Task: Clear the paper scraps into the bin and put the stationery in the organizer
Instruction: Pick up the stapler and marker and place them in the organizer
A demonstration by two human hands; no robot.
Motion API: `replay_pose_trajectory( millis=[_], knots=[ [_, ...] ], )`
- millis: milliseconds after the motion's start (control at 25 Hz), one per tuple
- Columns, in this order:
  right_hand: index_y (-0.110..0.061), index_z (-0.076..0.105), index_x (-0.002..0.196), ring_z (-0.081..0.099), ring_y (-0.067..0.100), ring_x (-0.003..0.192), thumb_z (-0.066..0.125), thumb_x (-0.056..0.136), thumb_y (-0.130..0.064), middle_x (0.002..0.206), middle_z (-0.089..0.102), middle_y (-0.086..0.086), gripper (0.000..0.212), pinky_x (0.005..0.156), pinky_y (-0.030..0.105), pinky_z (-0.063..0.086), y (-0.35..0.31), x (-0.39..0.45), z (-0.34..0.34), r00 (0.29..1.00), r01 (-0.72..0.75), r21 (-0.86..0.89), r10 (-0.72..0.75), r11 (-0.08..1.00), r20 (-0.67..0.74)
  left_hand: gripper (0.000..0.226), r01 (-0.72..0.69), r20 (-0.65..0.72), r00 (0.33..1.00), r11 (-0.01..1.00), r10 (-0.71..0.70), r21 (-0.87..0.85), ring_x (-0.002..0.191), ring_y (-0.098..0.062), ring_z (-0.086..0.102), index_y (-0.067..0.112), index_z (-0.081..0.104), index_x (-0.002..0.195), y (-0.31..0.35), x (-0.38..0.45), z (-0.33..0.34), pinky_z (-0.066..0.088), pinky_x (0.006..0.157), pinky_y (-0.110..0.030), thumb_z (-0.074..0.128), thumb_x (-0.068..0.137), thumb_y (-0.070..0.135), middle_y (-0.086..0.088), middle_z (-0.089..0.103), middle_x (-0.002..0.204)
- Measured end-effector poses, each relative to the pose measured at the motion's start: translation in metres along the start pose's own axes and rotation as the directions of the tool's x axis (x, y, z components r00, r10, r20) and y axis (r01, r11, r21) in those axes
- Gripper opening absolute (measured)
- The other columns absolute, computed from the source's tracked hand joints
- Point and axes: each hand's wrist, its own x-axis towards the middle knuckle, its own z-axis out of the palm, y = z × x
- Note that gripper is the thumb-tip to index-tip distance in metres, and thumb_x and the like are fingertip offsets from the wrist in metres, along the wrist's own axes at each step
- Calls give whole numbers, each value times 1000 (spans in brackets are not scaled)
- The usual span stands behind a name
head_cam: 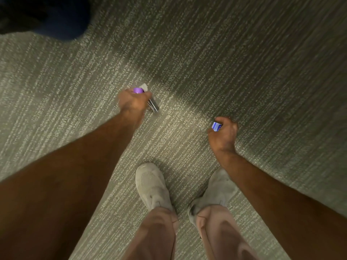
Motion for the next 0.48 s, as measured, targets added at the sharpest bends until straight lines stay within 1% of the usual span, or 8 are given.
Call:
replay_pose_trajectory(
  millis=[80,120,200,240,320,360,400,480],
  knots=[
    [-17,58,129,57,16,102,74,88,0,125,36,1,48,62,0,47,-18,-18,-11,997,-57,92,53,994,47,28,-26,130,991,998,33,-49,42,-7,50,12,56,108,-8,-34,-5,36,33,-21,75,89,17,-9,63,92],
    [-19,57,127,57,16,105,74,88,0,126,38,1,47,62,0,47,-28,-29,-17,995,-75,132,66,988,71,29,-23,180,983,998,34,-63,38,-6,47,10,55,110,-13,-53,-8,35,32,-22,75,89,17,-9,62,90],
    [-22,57,122,57,12,102,73,88,-2,127,45,1,43,58,-2,45,-52,-56,-34,989,-104,216,77,971,128,40,24,247,969,997,-3,-80,39,-6,43,9,54,120,-20,-95,-14,35,33,-23,76,88,18,-10,63,92],
    [-23,59,121,58,10,99,72,89,-3,127,49,1,40,57,0,46,-64,-72,-43,982,-124,257,82,958,169,41,48,273,962,995,-22,-88,40,-7,42,10,54,120,-22,-118,-18,35,33,-23,77,87,19,-9,63,92],
    [-23,62,122,61,10,102,70,91,-5,128,55,2,37,59,8,51,-87,-107,-63,961,-174,296,96,939,261,35,84,321,946,992,-51,-89,40,-7,41,14,56,111,-20,-164,-28,33,35,-21,78,86,21,-5,60,84],
    [-24,63,124,62,11,104,69,92,-6,127,57,1,36,64,11,51,-96,-125,-73,952,-187,306,95,934,290,32,93,343,938,992,-58,-89,39,-8,40,15,56,107,-18,-186,-33,32,36,-21,78,86,23,-3,59,80],
    [-23,64,124,64,11,103,68,93,-6,124,61,1,35,67,13,50,-105,-147,-85,947,-194,322,92,927,307,31,98,370,927,991,-59,-87,38,-8,40,15,56,104,-15,-211,-41,31,36,-21,79,85,25,-2,58,77],
    [-18,66,122,66,9,85,65,95,-7,109,68,2,29,59,16,50,-127,-192,-105,944,-221,376,100,900,315,27,91,403,914,992,-49,-85,36,-9,38,15,56,96,0,-258,-59,28,37,-20,78,85,26,0,58,69]
  ],
)
